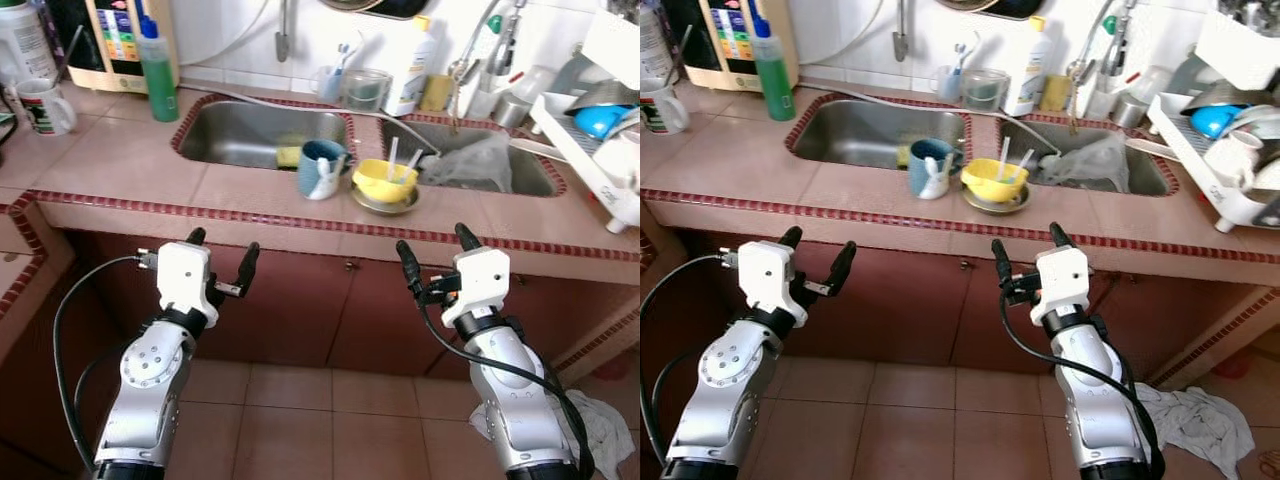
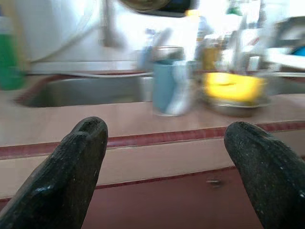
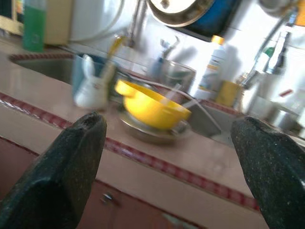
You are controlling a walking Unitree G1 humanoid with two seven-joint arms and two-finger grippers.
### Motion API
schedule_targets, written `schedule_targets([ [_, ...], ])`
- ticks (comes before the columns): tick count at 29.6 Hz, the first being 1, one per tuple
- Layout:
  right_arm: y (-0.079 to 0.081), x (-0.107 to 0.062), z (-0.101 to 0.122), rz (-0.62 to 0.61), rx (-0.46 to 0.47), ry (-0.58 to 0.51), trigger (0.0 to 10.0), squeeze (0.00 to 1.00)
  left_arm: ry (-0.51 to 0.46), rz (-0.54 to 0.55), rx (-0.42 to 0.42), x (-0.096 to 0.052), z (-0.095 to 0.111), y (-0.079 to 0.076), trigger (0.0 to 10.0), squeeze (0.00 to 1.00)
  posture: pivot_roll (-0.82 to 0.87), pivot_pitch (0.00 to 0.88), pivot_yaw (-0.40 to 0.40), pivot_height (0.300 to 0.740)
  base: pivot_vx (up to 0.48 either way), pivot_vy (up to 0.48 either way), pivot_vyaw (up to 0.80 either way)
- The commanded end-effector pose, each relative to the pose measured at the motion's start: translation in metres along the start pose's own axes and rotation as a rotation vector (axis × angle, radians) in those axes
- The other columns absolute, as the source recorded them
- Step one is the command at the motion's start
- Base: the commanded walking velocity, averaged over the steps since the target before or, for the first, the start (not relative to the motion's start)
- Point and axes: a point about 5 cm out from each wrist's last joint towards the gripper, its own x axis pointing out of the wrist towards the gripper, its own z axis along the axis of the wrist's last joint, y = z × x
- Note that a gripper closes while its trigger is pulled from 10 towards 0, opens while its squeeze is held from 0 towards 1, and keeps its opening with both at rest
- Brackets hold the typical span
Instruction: Kitchen organization
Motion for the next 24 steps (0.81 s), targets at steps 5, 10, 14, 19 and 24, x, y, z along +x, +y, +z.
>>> schedule_targets([
  [5,0.001,0.001,0.003,0.004,-0.006,-0.013,10.0,0.00,-0.010,-0.003,0.018,0.001,0.006,0.003,10.0,0.00,0.09,0.000,-0.066,0.740,0.000,-0.480,0.00],
  [10,0.001,0.001,0.003,0.006,-0.006,-0.013,10.0,0.00,0.007,-0.014,0.050,0.002,0.004,0.000,10.0,0.00,0.09,0.000,-0.068,0.740,0.000,-0.455,0.00],
  [14,0.001,0.001,0.003,0.009,-0.007,-0.012,10.0,0.00,0.004,-0.046,-0.009,0.002,0.003,-0.005,10.0,0.00,0.09,0.000,-0.068,0.740,0.000,-0.089,0.00],
  [19,0.001,0.000,0.002,0.011,-0.007,-0.009,10.0,0.00,-0.011,-0.084,-0.007,0.001,0.006,-0.008,10.0,0.00,0.09,0.000,-0.067,0.740,0.000,0.000,0.00],
  [24,0.002,0.000,0.003,0.014,-0.007,-0.012,10.0,0.00,-0.013,-0.102,-0.009,0.001,0.007,-0.008,10.0,0.00,0.09,0.000,-0.064,0.740,0.000,0.000,0.00],
])
